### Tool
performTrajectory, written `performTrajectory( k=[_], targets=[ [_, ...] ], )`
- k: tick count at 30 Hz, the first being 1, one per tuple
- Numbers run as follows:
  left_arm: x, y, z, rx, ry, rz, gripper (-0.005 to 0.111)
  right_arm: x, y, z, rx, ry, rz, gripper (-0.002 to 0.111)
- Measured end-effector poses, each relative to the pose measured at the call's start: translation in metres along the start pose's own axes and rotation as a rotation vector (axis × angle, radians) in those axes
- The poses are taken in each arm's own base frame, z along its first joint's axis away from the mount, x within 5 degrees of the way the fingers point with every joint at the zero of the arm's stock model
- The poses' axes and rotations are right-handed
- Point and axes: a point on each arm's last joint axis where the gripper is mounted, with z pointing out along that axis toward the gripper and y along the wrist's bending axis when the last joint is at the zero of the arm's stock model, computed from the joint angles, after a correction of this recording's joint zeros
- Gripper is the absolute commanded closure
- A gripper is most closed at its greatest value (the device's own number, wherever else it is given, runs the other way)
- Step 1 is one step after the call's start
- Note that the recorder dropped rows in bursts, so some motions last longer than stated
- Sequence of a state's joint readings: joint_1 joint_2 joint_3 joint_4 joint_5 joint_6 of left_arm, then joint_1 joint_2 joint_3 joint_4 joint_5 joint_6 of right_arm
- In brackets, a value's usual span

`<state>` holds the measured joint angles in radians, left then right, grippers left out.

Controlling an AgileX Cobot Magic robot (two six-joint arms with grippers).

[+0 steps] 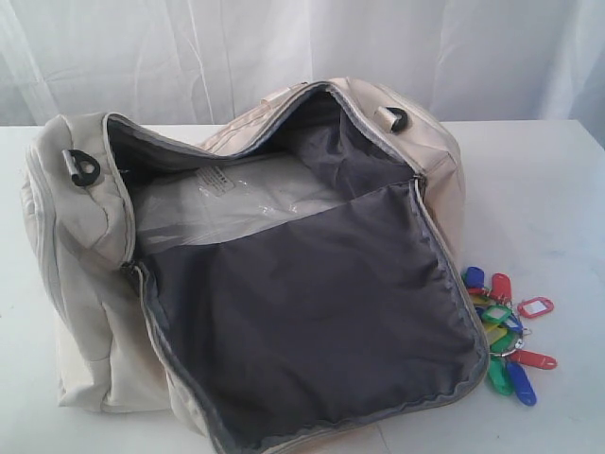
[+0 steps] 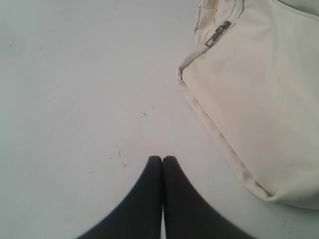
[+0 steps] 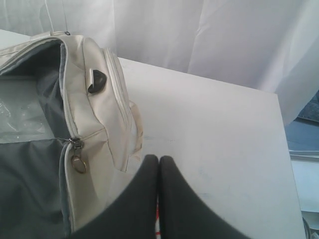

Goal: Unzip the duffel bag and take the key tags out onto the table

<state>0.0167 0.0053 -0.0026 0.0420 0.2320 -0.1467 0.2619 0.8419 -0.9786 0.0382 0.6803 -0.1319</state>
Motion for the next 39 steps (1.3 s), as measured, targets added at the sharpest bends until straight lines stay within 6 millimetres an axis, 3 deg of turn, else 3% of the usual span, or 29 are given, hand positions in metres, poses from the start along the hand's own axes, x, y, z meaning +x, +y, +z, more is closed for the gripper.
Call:
performTrajectory(
  k=[39],
  targets=[
    [-0.003, 0.0003, 0.0, -0.005, -0.033, -0.011, 0.107, 0.0, 0.0005, 0.0, -0.003, 0.0, 0.0, 0.108]
  ],
)
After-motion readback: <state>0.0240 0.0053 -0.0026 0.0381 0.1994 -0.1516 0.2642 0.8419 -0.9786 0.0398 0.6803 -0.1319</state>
